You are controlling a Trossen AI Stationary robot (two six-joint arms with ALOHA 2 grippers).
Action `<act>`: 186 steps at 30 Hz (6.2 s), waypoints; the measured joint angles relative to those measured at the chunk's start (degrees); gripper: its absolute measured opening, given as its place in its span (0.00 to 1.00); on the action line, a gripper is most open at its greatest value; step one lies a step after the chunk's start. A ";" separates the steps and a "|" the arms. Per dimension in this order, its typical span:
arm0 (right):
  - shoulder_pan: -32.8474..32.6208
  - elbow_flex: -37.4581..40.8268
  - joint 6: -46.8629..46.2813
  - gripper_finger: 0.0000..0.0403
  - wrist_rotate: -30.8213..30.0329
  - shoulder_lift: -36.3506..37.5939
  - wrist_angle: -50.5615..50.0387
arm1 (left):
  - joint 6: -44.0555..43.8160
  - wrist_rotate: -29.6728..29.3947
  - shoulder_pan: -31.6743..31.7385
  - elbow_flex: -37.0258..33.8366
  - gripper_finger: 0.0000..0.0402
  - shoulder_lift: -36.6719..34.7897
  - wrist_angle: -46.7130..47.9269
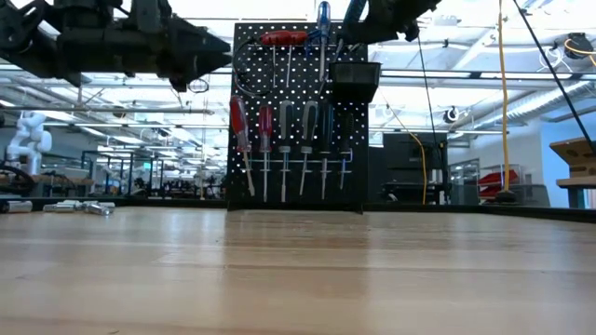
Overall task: Hang tools onto peg board
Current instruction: Put the socket wrench into the black bin on the peg board, then put the extension bar into the black bin on the peg board
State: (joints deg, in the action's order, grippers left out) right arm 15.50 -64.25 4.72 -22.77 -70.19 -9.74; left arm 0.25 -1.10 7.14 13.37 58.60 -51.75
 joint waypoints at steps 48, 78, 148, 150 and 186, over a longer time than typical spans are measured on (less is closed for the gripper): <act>-16.14 6.38 1.52 0.41 22.81 -7.19 1.84 | -54.30 -17.51 -8.16 12.20 0.40 -4.34 85.22; -16.14 6.38 4.75 0.41 22.85 -7.19 1.40 | -76.79 -19.25 -7.40 12.17 0.40 5.88 96.41; -16.14 6.38 4.61 0.41 22.87 -7.35 1.58 | -51.22 -11.86 -9.97 12.00 0.10 -2.69 74.06; -16.13 6.36 4.27 0.41 22.85 -7.68 2.18 | -45.84 -9.28 -11.05 12.00 0.10 -3.77 67.46; -18.61 6.38 1.69 0.59 30.63 -20.22 38.49 | -5.29 -6.79 -17.62 12.15 0.10 13.80 3.52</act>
State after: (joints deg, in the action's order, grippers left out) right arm -3.11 -57.87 6.42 7.86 -90.42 28.75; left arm -5.04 -7.90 -10.48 25.52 72.40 -48.23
